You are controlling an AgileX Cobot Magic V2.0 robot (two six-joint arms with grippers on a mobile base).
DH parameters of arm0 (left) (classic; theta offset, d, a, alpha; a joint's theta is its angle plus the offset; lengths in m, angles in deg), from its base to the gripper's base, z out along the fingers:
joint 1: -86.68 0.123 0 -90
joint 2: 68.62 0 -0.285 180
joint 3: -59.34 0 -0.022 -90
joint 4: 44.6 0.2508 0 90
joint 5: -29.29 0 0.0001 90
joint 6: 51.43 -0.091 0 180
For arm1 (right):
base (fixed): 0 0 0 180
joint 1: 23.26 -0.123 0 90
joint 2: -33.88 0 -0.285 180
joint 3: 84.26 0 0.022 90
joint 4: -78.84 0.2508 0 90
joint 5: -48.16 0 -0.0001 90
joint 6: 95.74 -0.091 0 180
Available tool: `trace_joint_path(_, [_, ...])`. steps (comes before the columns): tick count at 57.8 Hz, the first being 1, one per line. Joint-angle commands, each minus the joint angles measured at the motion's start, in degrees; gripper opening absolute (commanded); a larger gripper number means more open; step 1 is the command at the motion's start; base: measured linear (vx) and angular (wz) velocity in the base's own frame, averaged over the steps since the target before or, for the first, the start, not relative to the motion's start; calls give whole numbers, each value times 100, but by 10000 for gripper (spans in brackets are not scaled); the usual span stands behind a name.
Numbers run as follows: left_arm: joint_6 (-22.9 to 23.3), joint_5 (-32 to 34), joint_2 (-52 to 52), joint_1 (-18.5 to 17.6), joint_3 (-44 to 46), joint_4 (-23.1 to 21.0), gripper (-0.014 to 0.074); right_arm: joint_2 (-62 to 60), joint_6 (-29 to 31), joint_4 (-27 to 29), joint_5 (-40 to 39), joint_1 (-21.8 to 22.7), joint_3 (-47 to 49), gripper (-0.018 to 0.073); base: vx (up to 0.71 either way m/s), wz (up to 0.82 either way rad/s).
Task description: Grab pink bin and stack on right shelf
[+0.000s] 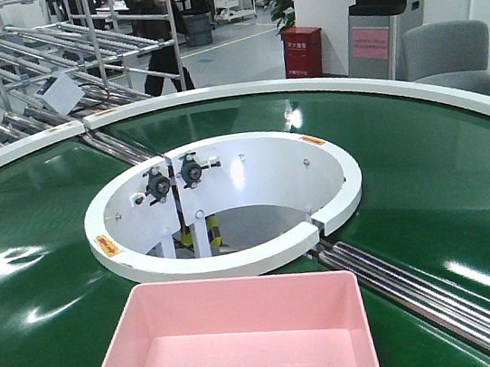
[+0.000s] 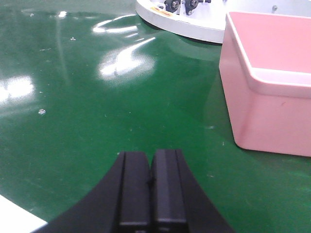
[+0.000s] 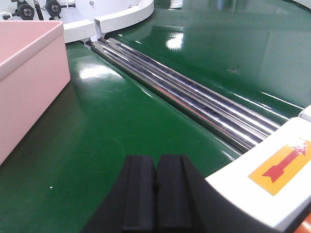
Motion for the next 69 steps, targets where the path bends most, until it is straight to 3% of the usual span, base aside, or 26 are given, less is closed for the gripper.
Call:
trace_joint_path(1, [41,446,112,9,-58,-34,-5,-43,30,-33,-464,0,-17,-11,0,0])
trace_joint_path(30, [-74,483,112,9,-58,45,-5,-43,30,-33,-464,0,-17,-11,0,0])
trace_joint_path(34, [-216,708,112,9,-58,147,-5,-43,45,-62,-464,0,-17,-11,0,0])
trace_joint_path(38, [-224,1121,112,9,-58,147,-5,-43,166,-475,-528,4,-17,-11,0,0])
trace_joint_path(48, [-256,1955,112,9,-58,147,-5,-43,106,-575,-1422,4,-17,-11,0,0])
trace_joint_path(59, [-256,1986,112,9,-58,147,-5,-43,94,-569,-2361,4,-17,-11,0,0])
trace_joint_path(69, [-256,2330,112,9,-58,147,-5,-43,94,-550,-2736,4,-17,-11,0,0])
